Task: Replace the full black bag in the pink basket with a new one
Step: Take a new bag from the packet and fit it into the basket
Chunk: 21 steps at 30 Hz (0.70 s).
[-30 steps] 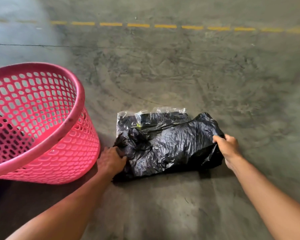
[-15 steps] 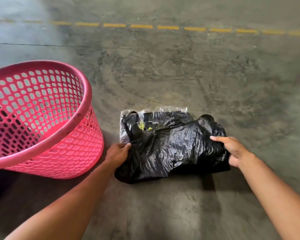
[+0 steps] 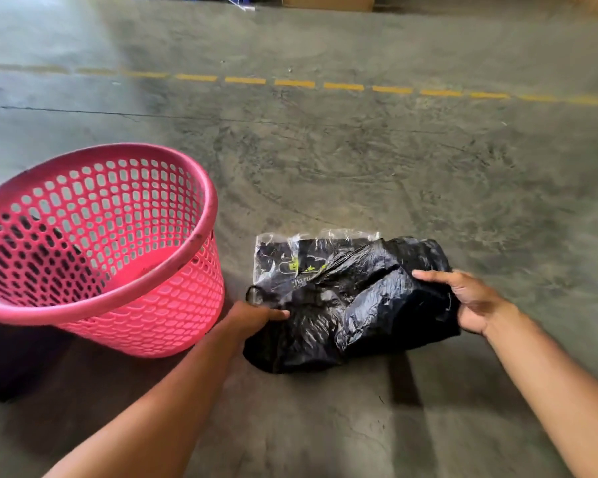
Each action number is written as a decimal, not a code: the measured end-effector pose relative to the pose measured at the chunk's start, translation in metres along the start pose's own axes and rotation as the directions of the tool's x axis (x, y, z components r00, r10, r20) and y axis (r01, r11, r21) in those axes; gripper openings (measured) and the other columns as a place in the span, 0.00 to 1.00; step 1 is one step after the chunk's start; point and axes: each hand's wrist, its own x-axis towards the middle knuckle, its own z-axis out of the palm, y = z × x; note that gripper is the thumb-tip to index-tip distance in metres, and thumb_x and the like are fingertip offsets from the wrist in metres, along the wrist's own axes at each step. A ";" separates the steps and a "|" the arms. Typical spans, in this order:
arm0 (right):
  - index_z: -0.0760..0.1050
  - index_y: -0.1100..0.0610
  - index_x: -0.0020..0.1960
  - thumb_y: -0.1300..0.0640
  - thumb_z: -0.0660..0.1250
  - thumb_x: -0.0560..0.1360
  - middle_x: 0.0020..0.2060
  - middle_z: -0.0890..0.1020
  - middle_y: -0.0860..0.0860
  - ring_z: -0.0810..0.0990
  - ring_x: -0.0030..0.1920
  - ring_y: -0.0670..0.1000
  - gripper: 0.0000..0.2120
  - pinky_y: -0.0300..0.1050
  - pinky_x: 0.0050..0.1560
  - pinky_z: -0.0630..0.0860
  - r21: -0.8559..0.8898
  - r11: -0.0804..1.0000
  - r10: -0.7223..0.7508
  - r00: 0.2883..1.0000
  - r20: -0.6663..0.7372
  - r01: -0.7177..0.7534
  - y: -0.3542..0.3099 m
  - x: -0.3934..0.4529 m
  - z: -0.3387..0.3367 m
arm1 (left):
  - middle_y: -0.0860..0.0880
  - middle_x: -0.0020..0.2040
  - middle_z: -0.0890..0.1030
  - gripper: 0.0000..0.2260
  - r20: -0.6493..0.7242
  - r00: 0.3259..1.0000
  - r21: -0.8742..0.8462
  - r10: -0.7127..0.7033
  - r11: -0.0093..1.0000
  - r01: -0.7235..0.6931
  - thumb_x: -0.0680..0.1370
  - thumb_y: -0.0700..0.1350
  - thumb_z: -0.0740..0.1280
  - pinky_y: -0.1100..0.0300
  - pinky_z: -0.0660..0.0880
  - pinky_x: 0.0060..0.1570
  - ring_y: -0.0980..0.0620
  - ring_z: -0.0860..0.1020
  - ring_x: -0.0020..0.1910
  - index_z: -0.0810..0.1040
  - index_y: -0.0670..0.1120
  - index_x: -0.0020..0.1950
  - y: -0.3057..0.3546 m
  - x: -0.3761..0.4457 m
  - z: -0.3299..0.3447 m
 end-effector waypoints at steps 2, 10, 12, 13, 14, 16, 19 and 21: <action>0.81 0.70 0.57 0.64 0.73 0.67 0.51 0.83 0.66 0.88 0.38 0.59 0.19 0.57 0.45 0.85 -0.032 0.999 0.033 0.999 0.002 -0.033 -0.006 -0.007 0.007 | 0.42 0.46 0.86 0.09 0.044 0.996 -0.010 0.081 0.997 -0.081 0.72 0.44 0.79 0.55 0.81 0.54 0.43 0.84 0.49 0.83 0.42 0.44 0.011 -0.006 0.000; 0.80 0.58 0.58 0.60 0.67 0.79 0.47 0.89 0.56 0.88 0.42 0.51 0.09 0.46 0.43 0.85 -0.377 0.890 -0.280 0.960 -0.006 0.257 -0.060 -0.051 0.060 | 0.46 0.42 0.77 0.07 0.138 0.802 -0.432 0.581 0.764 -0.480 0.76 0.40 0.70 0.58 0.70 0.37 0.49 0.74 0.38 0.78 0.53 0.43 0.109 -0.065 -0.011; 0.78 0.55 0.62 0.56 0.71 0.77 0.51 0.88 0.53 0.88 0.47 0.50 0.14 0.46 0.45 0.84 -0.478 0.823 -0.335 0.942 0.028 0.307 -0.082 -0.070 0.080 | 0.49 0.38 0.76 0.11 0.122 0.766 -0.445 0.631 0.725 -0.526 0.79 0.34 0.66 0.63 0.70 0.30 0.54 0.73 0.32 0.75 0.50 0.43 0.140 -0.086 -0.023; 0.78 0.55 0.62 0.56 0.71 0.77 0.48 0.89 0.52 0.88 0.45 0.49 0.14 0.44 0.41 0.83 -0.441 0.837 -0.339 0.940 0.048 0.324 -0.094 -0.080 0.092 | 0.49 0.37 0.74 0.12 0.104 0.752 -0.459 0.651 0.702 -0.544 0.78 0.33 0.65 0.65 0.68 0.27 0.55 0.71 0.30 0.74 0.50 0.42 0.156 -0.097 -0.029; 0.79 0.58 0.60 0.58 0.71 0.76 0.45 0.89 0.52 0.88 0.42 0.49 0.14 0.43 0.38 0.83 -0.349 0.875 -0.327 0.941 0.083 0.335 -0.107 -0.093 0.106 | 0.49 0.36 0.73 0.13 0.077 0.741 -0.471 0.667 0.680 -0.563 0.77 0.32 0.64 0.65 0.67 0.27 0.55 0.71 0.29 0.74 0.50 0.42 0.173 -0.108 -0.036; 0.80 0.64 0.62 0.59 0.70 0.75 0.47 0.89 0.57 0.89 0.44 0.53 0.17 0.47 0.40 0.84 -0.143 0.930 -0.315 0.935 0.164 0.338 -0.132 -0.117 0.140 | 0.48 0.36 0.74 0.12 0.021 0.716 -0.504 0.698 0.626 -0.596 0.75 0.31 0.63 0.63 0.69 0.30 0.54 0.72 0.32 0.74 0.49 0.40 0.205 -0.134 -0.051; 0.79 0.62 0.66 0.58 0.66 0.79 0.58 0.86 0.59 0.86 0.57 0.56 0.17 0.53 0.53 0.84 -0.025 0.916 -0.382 0.890 0.251 0.400 -0.162 -0.138 0.191 | 0.48 0.36 0.75 0.10 -0.087 0.679 -0.538 0.729 0.540 -0.648 0.72 0.34 0.65 0.61 0.72 0.35 0.50 0.74 0.36 0.75 0.49 0.37 0.245 -0.172 -0.079; 0.79 0.61 0.67 0.56 0.66 0.79 0.60 0.85 0.58 0.85 0.60 0.58 0.18 0.56 0.59 0.82 -0.017 0.902 -0.404 0.860 0.313 0.431 -0.177 -0.147 0.228 | 0.47 0.36 0.76 0.07 -0.164 0.652 -0.540 0.740 0.486 -0.687 0.68 0.38 0.67 0.56 0.75 0.42 0.46 0.75 0.41 0.77 0.50 0.34 0.264 -0.188 -0.099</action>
